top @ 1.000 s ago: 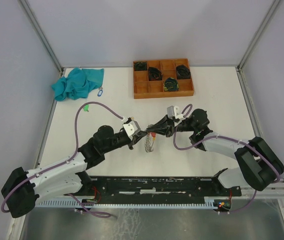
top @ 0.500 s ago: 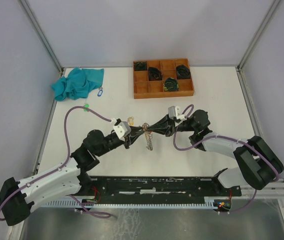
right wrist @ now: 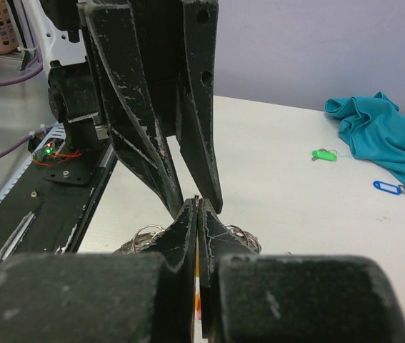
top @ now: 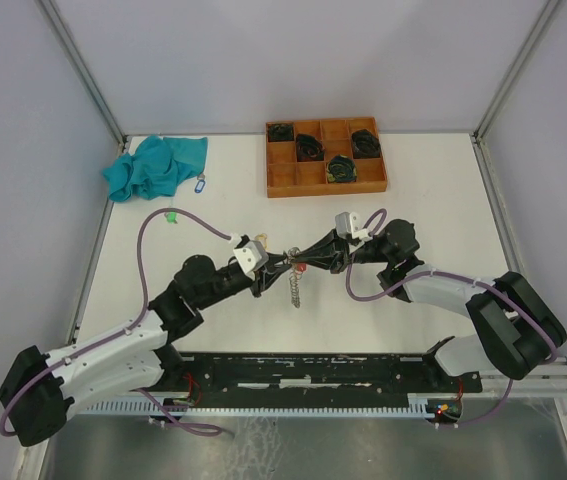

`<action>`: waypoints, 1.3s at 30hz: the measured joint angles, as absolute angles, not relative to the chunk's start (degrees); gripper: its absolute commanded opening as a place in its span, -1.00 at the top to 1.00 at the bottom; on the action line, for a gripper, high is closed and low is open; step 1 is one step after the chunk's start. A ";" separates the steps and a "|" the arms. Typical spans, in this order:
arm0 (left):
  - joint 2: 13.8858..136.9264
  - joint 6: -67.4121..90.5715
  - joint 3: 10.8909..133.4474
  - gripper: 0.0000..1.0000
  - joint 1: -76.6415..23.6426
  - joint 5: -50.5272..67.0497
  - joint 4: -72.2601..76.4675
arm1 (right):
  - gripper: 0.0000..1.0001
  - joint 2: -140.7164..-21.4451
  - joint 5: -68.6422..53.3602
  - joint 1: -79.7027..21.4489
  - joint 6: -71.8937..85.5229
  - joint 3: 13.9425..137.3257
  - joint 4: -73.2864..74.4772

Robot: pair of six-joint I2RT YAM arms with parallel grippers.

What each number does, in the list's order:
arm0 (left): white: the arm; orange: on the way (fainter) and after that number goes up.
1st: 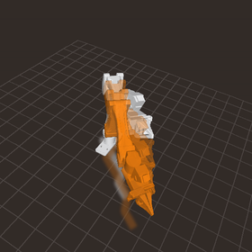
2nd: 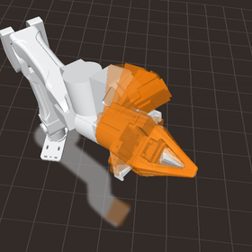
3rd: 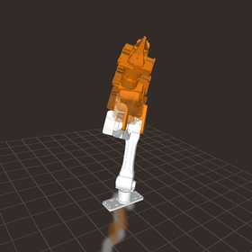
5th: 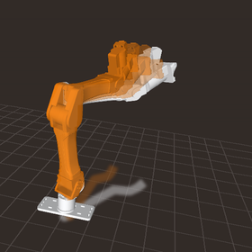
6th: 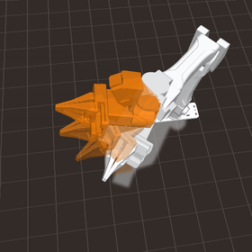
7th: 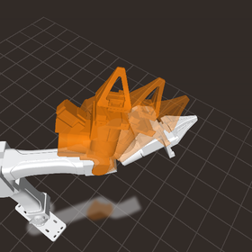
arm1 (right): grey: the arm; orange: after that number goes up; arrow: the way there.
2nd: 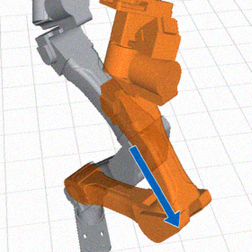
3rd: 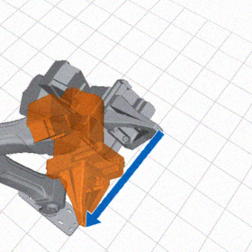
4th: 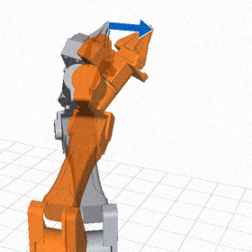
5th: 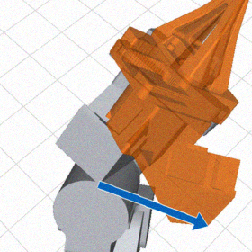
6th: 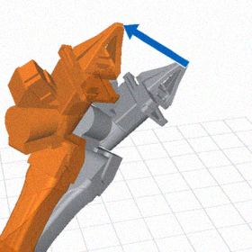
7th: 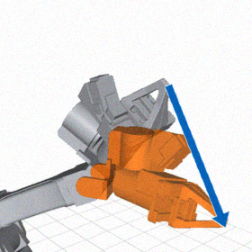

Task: Put the keys on the keyring

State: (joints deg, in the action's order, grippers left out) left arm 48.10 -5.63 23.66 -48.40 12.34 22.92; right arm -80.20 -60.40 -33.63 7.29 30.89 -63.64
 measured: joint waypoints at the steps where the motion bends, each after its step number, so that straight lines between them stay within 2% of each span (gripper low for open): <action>1: 48.45 -5.43 23.59 0.35 -48.01 12.78 23.24 | 0.99 -80.20 -60.40 -33.63 7.29 30.89 -63.61; 19: 51.99 -2.33 22.74 0.53 -44.21 21.82 30.22 | 0.99 -80.20 -61.34 -33.43 8.23 30.89 -63.94; 22: 52.56 -1.61 22.74 0.65 -44.10 22.85 30.96 | 0.99 -80.20 -61.67 -33.36 8.97 30.89 -64.53; 26: 53.30 -1.02 22.74 0.90 -44.10 23.55 31.90 | 0.99 -80.42 -62.08 -33.36 9.89 30.89 -65.91; 29: 53.30 -0.89 22.74 0.95 -44.05 23.97 31.90 | 0.99 -80.60 -62.61 -33.21 10.28 30.89 -66.35; 35: 52.31 -0.91 24.56 0.95 -44.05 22.70 25.21 | 0.66 -80.09 -62.92 -33.26 7.11 30.92 -61.89; 39: 52.23 -1.15 29.78 0.95 -44.12 22.02 13.19 | 0.48 -75.33 -62.74 -33.26 -2.37 32.23 -46.41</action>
